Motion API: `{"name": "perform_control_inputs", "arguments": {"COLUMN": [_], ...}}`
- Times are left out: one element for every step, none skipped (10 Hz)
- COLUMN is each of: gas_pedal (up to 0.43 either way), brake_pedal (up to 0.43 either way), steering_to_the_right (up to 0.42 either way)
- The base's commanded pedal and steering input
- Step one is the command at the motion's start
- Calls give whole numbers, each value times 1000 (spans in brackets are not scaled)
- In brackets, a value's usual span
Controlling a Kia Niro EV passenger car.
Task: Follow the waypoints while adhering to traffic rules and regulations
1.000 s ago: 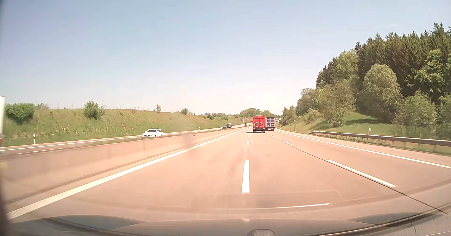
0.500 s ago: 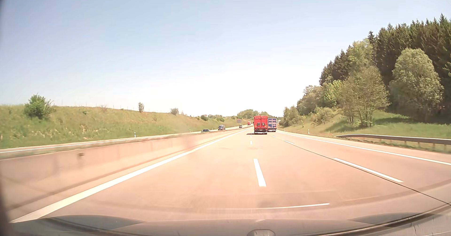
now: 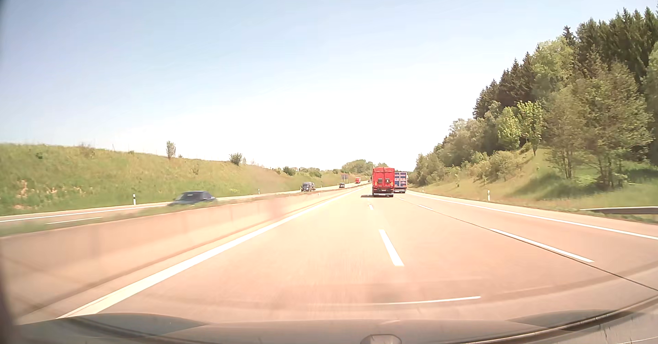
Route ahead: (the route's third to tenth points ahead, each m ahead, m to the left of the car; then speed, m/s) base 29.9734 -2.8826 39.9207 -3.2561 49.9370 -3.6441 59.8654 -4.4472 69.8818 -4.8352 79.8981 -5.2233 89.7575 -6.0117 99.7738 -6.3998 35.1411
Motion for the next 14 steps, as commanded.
{"name": "perform_control_inputs", "arguments": {"gas_pedal": [319, 319, 319, 311, 311, 311, 299, 299, 299, 299, 299, 287, 287, 287], "brake_pedal": [0, 0, 0, 0, 0, 0, 0, 0, 0, 0, 0, 0, 0, 0], "steering_to_the_right": [4, 4, 5, 6, 6, 6, 7, 8, 9, 9, 9, 8, 8, 7]}}
